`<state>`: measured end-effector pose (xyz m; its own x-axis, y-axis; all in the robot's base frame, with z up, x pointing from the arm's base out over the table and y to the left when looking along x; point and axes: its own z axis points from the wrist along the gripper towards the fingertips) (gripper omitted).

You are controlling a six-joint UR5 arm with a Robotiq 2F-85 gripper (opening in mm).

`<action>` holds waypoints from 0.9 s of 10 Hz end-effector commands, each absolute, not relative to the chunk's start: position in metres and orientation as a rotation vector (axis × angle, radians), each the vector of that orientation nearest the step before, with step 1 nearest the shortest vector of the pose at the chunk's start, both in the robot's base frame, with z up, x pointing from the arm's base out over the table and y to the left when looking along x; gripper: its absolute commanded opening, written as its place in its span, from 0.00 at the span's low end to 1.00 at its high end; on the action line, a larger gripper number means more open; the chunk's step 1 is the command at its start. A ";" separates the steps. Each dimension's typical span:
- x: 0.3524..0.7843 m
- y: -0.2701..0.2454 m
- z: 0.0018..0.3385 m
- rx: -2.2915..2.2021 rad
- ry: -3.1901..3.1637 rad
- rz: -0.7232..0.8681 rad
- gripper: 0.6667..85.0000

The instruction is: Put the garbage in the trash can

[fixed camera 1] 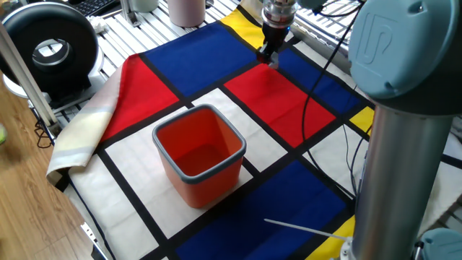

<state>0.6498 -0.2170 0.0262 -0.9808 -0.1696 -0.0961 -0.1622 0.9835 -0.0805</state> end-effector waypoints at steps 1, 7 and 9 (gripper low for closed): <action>0.650 -0.206 0.055 -0.145 3.039 -0.099 0.00; 0.634 -0.191 0.095 -0.100 3.071 -0.103 0.00; 0.629 -0.183 0.108 -0.074 3.077 -0.105 0.00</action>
